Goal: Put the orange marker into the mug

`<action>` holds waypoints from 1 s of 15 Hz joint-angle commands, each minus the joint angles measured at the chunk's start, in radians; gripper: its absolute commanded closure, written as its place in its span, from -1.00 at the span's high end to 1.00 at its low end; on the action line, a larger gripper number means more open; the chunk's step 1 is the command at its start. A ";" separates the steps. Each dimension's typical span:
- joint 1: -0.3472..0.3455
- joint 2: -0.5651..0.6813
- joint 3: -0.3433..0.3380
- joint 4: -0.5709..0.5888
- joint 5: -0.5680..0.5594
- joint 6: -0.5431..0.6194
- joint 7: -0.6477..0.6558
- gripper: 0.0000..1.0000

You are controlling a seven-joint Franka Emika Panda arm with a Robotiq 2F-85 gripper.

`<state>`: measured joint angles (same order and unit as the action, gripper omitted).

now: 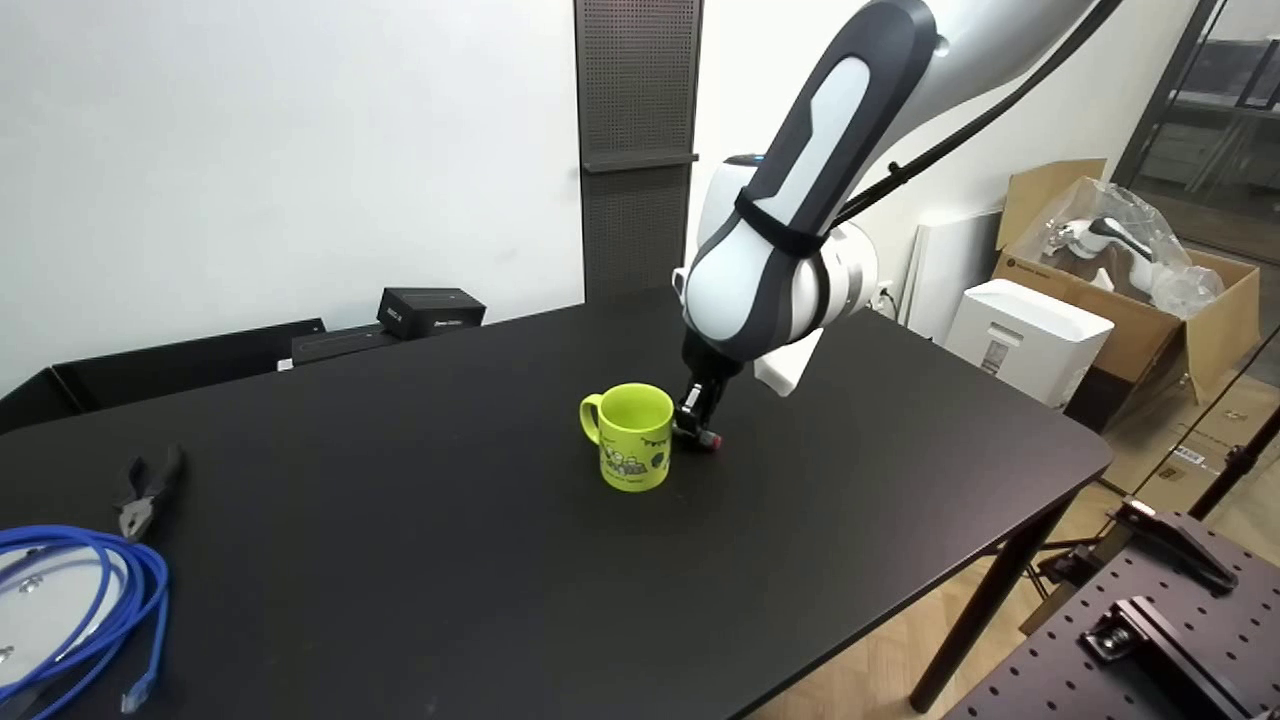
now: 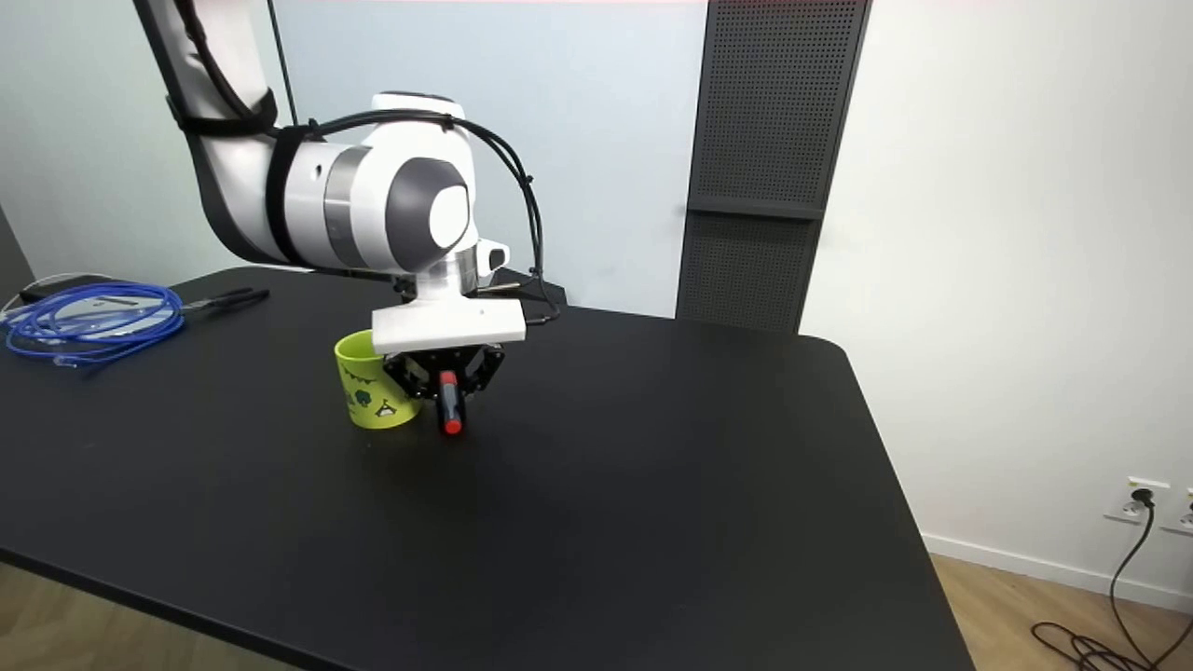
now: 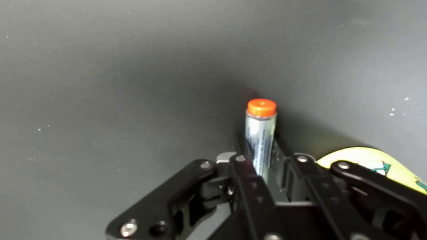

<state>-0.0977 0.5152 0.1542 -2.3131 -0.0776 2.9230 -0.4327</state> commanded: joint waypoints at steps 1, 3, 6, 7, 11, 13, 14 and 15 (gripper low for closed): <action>-0.014 -0.076 0.015 -0.039 0.002 -0.014 0.039 -0.89; -0.002 -0.136 0.003 -0.062 -0.001 -0.037 0.056 -0.89; 0.034 -0.252 -0.035 -0.087 -0.010 -0.145 0.108 -0.89; 0.044 -0.289 -0.044 -0.089 -0.015 -0.188 0.120 -0.89; 0.078 -0.415 -0.052 -0.054 -0.008 -0.412 0.131 -0.89; 0.089 -0.440 -0.044 -0.014 0.032 -0.534 0.081 -0.89; 0.096 -0.439 -0.043 0.014 0.050 -0.594 0.049 -0.89; 0.104 -0.437 -0.044 0.037 0.061 -0.643 0.028 -0.89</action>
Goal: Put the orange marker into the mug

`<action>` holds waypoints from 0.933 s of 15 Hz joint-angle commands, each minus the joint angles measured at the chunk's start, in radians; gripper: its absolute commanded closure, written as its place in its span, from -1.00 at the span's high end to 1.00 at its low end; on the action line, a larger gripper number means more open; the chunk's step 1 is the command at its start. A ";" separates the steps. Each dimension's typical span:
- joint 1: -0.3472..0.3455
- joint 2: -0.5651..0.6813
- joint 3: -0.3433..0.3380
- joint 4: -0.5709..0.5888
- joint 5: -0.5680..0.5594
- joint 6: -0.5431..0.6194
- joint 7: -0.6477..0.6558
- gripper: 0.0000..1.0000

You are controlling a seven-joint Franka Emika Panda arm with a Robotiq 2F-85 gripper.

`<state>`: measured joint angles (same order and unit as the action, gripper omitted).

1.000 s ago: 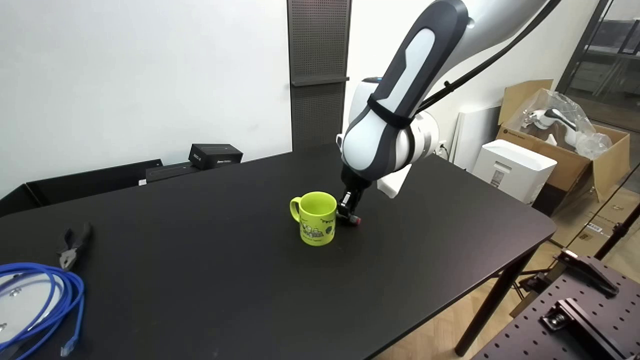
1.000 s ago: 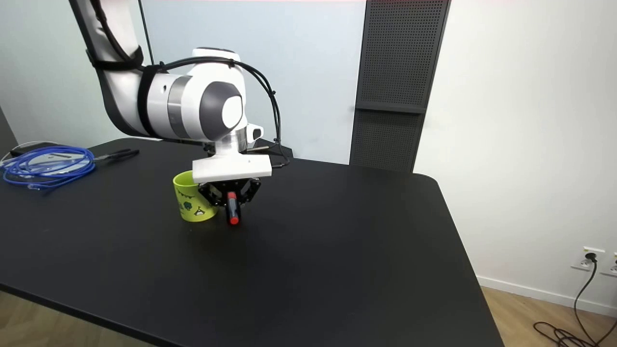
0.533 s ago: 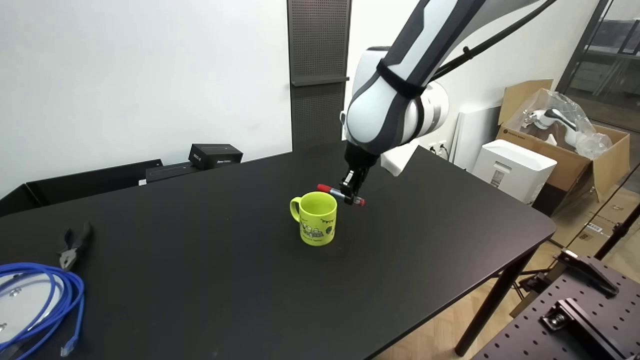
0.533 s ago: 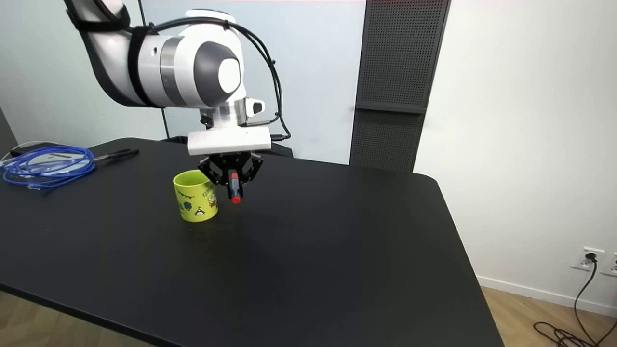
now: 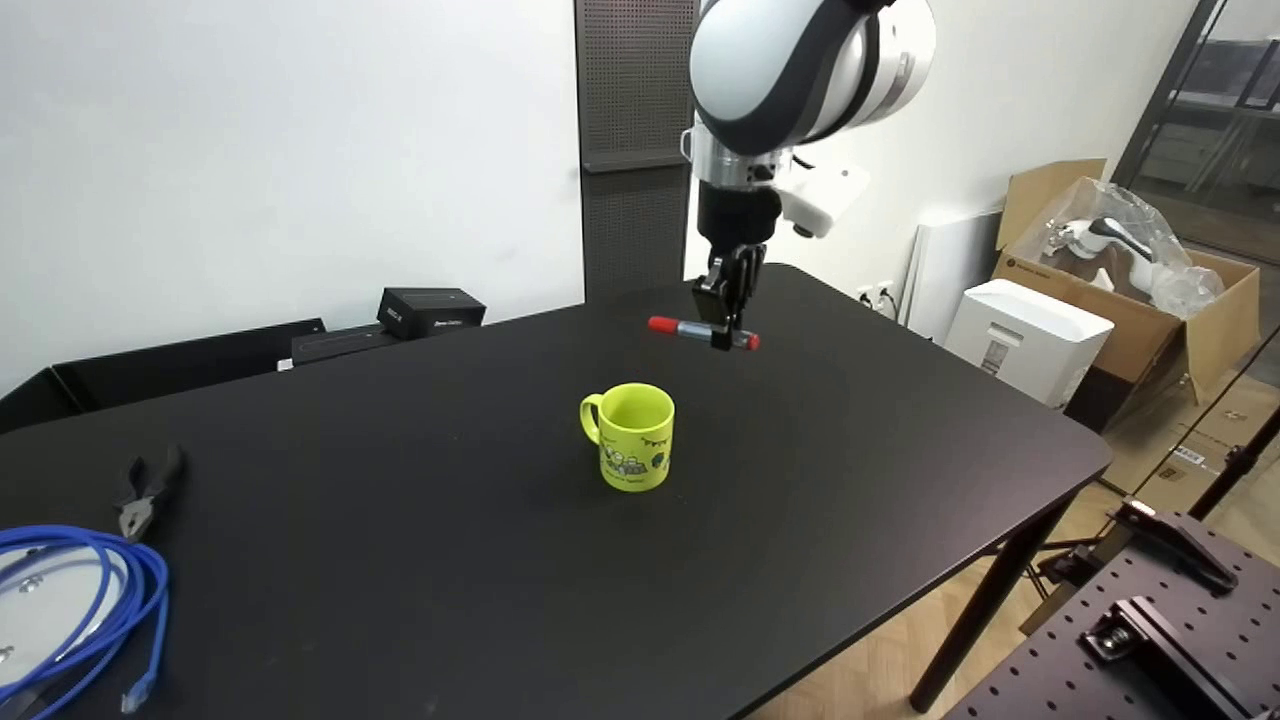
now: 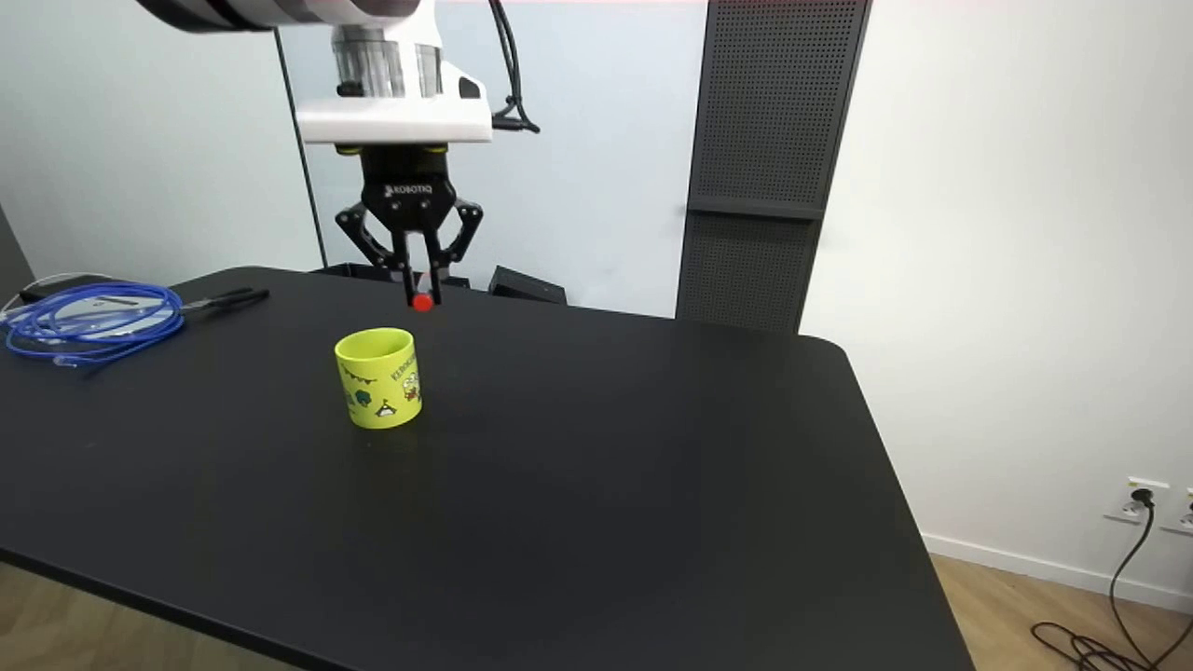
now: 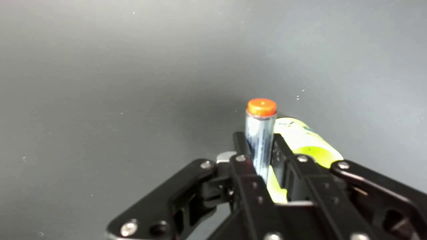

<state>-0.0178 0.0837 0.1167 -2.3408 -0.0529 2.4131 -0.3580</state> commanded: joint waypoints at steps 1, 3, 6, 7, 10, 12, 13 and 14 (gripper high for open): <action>0.032 0.003 -0.007 0.090 0.045 -0.175 -0.070 -0.89; 0.045 0.028 -0.007 0.139 0.052 -0.242 -0.100 -0.89; 0.057 0.072 -0.004 0.200 0.045 -0.310 -0.121 -0.89; 0.060 0.089 -0.003 0.221 0.042 -0.337 -0.115 -0.89; 0.072 0.143 0.000 0.279 0.029 -0.416 -0.081 -0.89; 0.078 0.174 0.004 0.310 0.027 -0.449 -0.074 -0.89; 0.081 0.189 0.006 0.324 0.025 -0.460 -0.073 -0.89; 0.083 0.204 0.007 0.338 0.024 -0.472 -0.072 -0.89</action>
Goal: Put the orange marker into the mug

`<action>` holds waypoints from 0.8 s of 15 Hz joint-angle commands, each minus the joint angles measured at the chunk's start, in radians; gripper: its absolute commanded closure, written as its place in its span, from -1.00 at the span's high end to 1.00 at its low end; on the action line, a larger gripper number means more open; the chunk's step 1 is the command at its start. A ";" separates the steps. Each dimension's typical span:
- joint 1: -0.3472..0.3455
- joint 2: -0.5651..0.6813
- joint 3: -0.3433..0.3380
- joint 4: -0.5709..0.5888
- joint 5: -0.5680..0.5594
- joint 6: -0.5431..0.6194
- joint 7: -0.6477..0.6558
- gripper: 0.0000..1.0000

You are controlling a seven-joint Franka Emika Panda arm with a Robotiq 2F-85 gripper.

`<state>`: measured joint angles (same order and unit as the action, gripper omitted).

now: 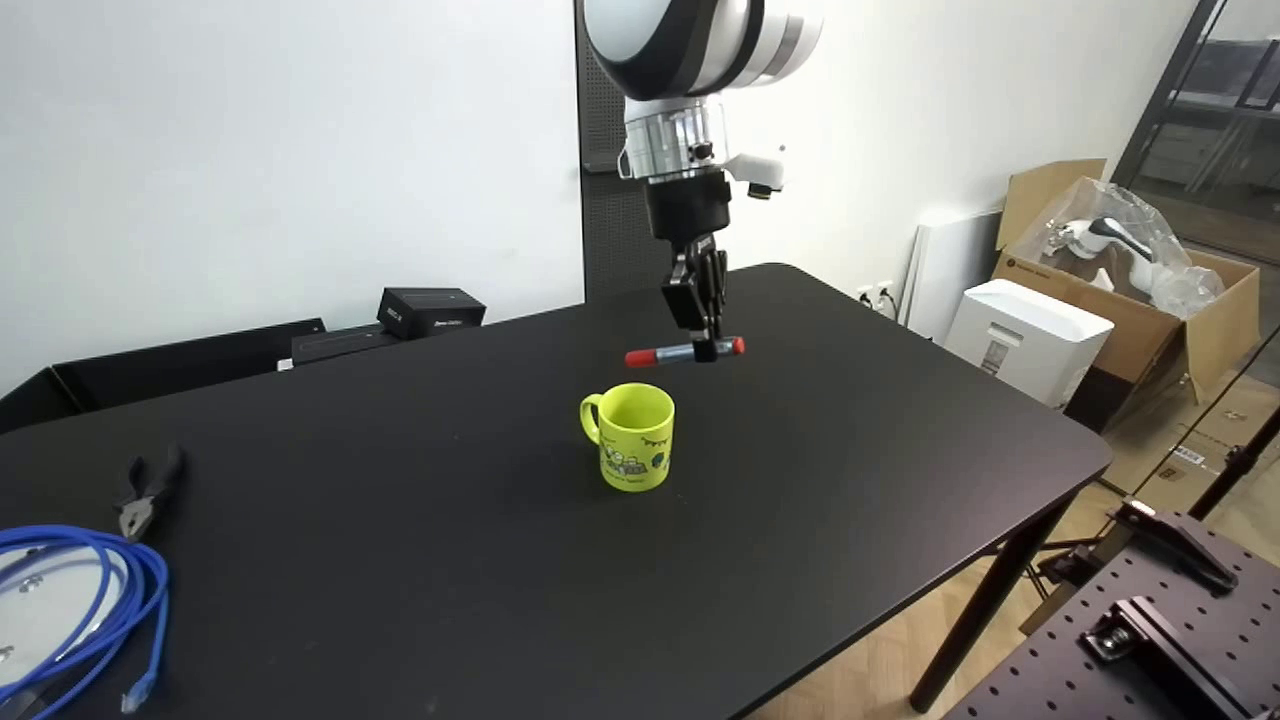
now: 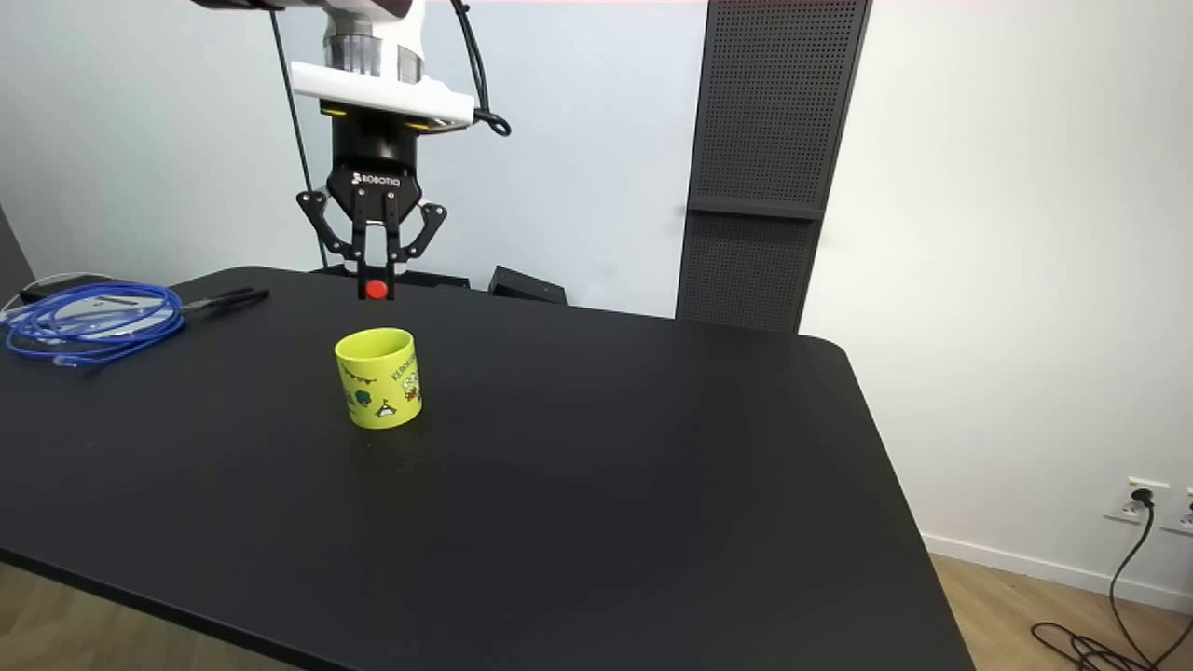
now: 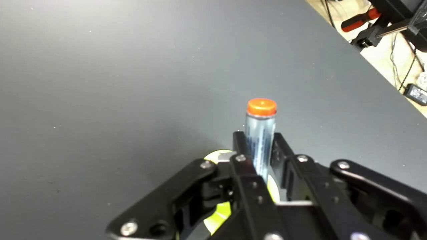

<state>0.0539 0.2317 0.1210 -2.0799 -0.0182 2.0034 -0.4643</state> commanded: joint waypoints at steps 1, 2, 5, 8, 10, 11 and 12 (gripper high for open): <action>0.014 0.071 0.003 0.090 -0.015 -0.071 0.040 -0.89; 0.017 0.084 0.003 0.103 -0.019 -0.080 0.044 -0.89; 0.029 0.121 0.000 0.139 -0.037 -0.108 0.086 -0.89; 0.035 0.148 -0.003 0.166 -0.043 -0.123 0.135 -0.89; 0.038 0.166 -0.002 0.184 -0.040 -0.133 0.160 -0.89; 0.040 0.177 -0.001 0.196 -0.037 -0.144 0.167 -0.89; 0.043 0.187 0.000 0.208 -0.037 -0.156 0.177 -0.89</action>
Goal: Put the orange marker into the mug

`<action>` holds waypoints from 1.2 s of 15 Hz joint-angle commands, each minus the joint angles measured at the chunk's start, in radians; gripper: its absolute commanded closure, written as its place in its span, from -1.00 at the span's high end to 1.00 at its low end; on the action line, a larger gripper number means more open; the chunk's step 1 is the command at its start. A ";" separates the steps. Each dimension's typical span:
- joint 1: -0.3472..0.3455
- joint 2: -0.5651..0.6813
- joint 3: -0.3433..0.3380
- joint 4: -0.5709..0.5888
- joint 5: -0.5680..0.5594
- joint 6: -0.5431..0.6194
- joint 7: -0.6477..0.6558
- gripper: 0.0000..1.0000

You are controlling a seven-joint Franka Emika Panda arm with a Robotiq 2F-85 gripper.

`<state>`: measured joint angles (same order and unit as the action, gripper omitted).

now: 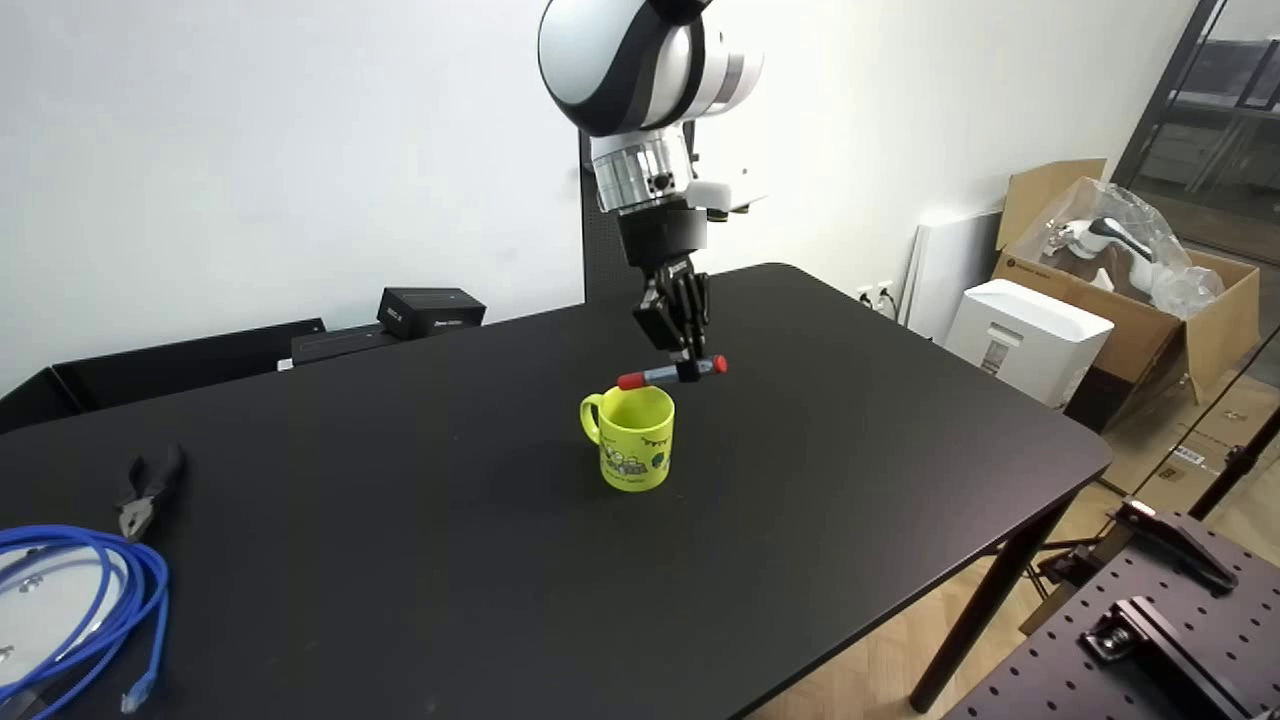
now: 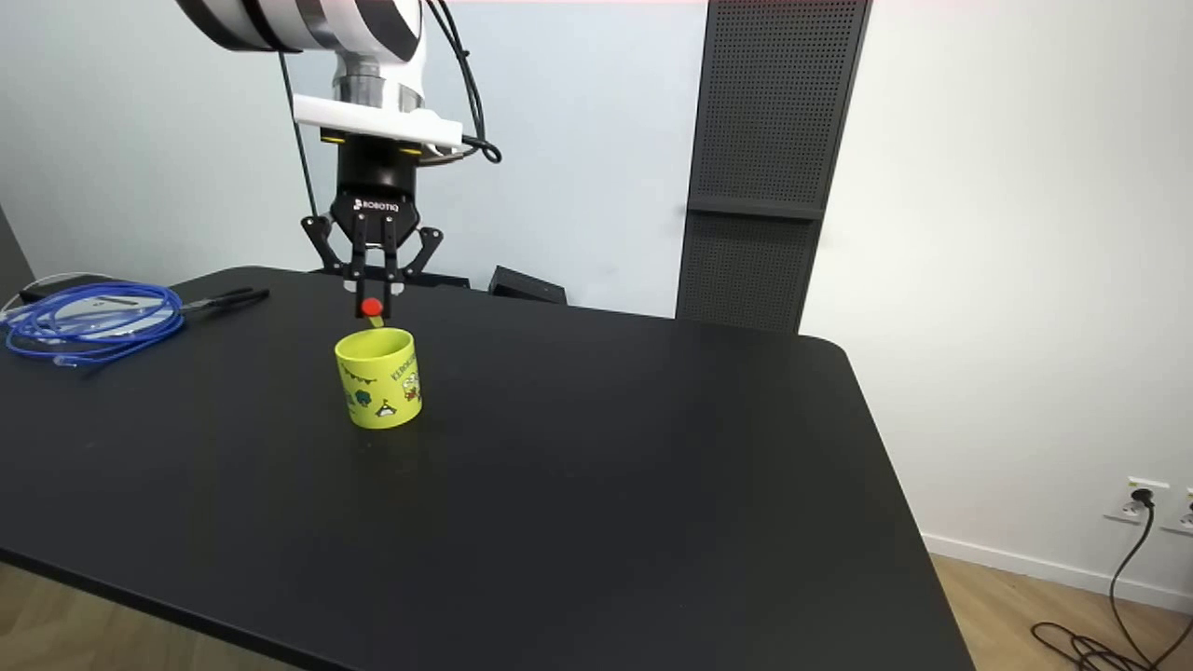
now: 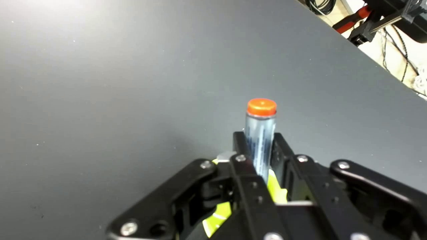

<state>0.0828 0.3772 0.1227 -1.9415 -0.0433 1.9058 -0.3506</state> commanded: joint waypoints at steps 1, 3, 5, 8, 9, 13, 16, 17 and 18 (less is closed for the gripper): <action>0.017 0.052 -0.001 0.085 -0.012 -0.073 0.071 -0.89; 0.021 0.073 -0.001 0.111 -0.006 -0.097 0.088 -0.89; 0.023 0.091 -0.002 0.132 0.001 -0.119 0.104 -0.89; 0.022 0.113 -0.005 0.161 0.009 -0.152 0.126 -0.89; 0.021 0.120 -0.005 0.169 0.012 -0.161 0.132 -0.89; 0.018 0.141 -0.005 0.199 0.023 -0.200 0.142 -0.89; 0.016 0.157 -0.005 0.218 0.037 -0.219 0.148 -0.89; 0.015 0.162 -0.005 0.224 0.043 -0.223 0.149 -0.88; 0.014 0.166 -0.004 0.229 0.047 -0.226 0.149 -0.07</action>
<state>0.0979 0.5123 0.1201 -1.7692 -0.0146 1.7236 -0.2378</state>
